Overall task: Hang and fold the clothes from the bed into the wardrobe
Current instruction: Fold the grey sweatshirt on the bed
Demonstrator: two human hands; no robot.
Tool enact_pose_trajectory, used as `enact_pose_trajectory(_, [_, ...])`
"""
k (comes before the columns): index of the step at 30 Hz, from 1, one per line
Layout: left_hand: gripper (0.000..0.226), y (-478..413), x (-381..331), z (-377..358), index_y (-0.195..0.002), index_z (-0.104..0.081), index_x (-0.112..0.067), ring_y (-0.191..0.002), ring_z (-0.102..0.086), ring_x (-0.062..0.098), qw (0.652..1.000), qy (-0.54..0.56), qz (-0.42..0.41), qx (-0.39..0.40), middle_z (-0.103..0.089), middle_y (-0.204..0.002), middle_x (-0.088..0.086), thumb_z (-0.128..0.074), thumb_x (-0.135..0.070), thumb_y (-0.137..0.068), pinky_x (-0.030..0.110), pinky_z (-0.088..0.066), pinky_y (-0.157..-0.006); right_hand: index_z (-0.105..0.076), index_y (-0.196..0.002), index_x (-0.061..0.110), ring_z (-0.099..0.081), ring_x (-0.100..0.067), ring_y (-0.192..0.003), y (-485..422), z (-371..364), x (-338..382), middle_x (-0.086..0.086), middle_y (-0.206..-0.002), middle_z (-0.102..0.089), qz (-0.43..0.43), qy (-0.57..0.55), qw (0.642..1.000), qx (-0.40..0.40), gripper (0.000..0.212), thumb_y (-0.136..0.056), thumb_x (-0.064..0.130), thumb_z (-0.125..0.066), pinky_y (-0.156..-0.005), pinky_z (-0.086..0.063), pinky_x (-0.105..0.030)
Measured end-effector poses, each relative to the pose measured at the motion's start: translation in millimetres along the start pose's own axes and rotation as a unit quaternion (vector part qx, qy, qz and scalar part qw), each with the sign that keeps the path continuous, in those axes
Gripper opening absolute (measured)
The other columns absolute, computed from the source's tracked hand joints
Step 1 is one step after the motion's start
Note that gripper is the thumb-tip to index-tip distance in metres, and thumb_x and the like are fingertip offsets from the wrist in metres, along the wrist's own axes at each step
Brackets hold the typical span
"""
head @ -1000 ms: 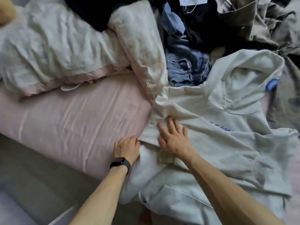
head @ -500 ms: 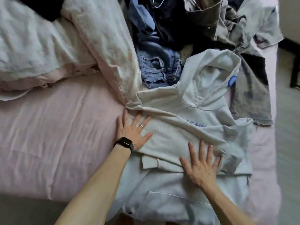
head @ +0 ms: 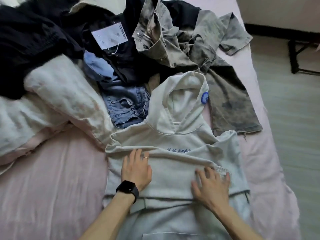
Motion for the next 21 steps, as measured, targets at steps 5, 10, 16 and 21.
enact_pose_trajectory(5, [0.048, -80, -38, 62, -0.132, -0.057, -0.015, -0.126, -0.048, 0.030, 0.977, 0.101, -0.037, -0.182, -0.052, -0.136, 0.010, -0.064, -0.029, -0.087, 0.043, -0.041, -0.102, -0.066, -0.119, 0.019, -0.058, -0.031, -0.109, -97, 76, -1, -0.005, -0.121, -0.063, 0.014, -0.228, 0.966, -0.119, 0.036, -0.090, 0.039, -0.063, -0.092, -0.046, -0.043])
enact_pose_trajectory(10, [0.066, -193, -59, 110, -0.149, -0.036, -0.022, -0.142, -0.032, 0.033, 0.962, 0.193, 0.055, -0.184, -0.029, -0.156, 0.013, -0.061, -0.039, -0.091, 0.044, -0.030, -0.115, -0.052, -0.134, 0.016, -0.057, -0.024, -0.114, -241, 130, -11, -0.008, -0.129, -0.053, -0.045, -0.467, 0.878, -0.095, 0.047, -0.091, 0.035, -0.058, -0.099, -0.045, -0.036])
enact_pose_trajectory(16, [0.064, -257, -47, 118, -0.150, -0.037, -0.020, -0.128, -0.051, 0.031, 0.956, 0.256, 0.075, -0.124, -0.054, -0.141, 0.011, -0.061, -0.038, -0.094, 0.038, -0.041, -0.102, -0.035, -0.149, 0.026, -0.065, -0.017, -0.060, -329, 134, -23, 0.003, -0.100, -0.063, -0.078, -0.672, 0.736, -0.003, 0.052, -0.099, 0.029, -0.051, -0.046, -0.050, -0.026])
enact_pose_trajectory(21, [0.022, -245, -42, 125, -0.112, -0.063, -0.033, -0.100, -0.061, 0.025, 0.956, 0.232, 0.016, -0.180, -0.066, -0.103, 0.000, -0.056, -0.032, -0.091, 0.039, -0.049, -0.085, -0.070, -0.099, 0.033, -0.064, -0.017, -0.078, -320, 151, -37, -0.006, -0.094, -0.074, -0.017, -0.643, 0.762, -0.072, 0.019, -0.091, 0.017, -0.062, -0.063, -0.046, -0.030])
Point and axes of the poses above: each hand's wrist, its own y-axis away from the middle knuckle, its own z-axis out of the back of the hand, x = y × z, the point moved 1 cm from there along -y, towards the middle knuckle
